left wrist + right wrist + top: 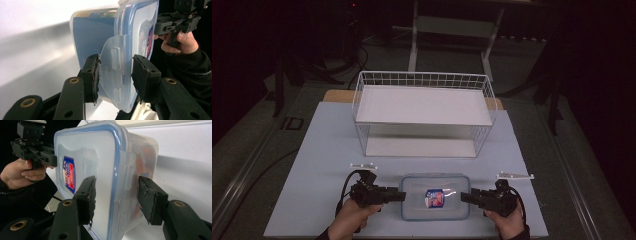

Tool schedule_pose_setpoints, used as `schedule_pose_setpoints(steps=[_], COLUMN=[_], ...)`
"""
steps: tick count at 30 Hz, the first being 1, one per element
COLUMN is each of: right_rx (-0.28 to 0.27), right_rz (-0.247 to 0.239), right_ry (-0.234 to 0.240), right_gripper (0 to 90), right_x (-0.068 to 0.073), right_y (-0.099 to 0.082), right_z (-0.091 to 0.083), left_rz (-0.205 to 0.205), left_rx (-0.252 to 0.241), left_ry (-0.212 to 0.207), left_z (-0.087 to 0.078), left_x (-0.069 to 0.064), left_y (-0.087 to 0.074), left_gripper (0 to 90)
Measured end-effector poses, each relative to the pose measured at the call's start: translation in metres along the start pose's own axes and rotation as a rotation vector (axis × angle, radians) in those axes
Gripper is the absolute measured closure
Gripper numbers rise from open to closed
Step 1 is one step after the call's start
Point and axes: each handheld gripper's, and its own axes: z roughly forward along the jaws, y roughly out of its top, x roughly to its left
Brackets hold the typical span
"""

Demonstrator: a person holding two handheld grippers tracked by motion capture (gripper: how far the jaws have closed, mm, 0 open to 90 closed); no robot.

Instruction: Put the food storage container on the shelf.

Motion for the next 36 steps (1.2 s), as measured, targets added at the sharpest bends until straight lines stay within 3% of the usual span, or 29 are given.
schedule_pose_setpoints(steps=[12,24,29,36], right_rx=[-0.023,-0.061,-0.090,-0.097], right_rz=[-0.045,-0.080,-0.080,-0.073], right_ry=[-0.013,-0.019,-0.021,-0.039], right_gripper=[49.8,49.6,49.7,49.5], right_x=[0.006,0.005,-0.004,-0.020], right_y=[0.031,0.060,0.072,0.076], right_z=[0.014,0.019,0.023,0.033], left_rz=[0.041,0.095,0.077,0.105], left_rx=[-0.064,-0.109,-0.123,-0.122], left_ry=[0.061,0.087,0.079,0.099], left_z=[-0.017,-0.023,-0.017,-0.003], left_x=[0.004,0.009,0.020,0.035], left_y=[0.024,0.051,0.056,0.062], left_gripper=[56.9,56.7,56.7,56.0])
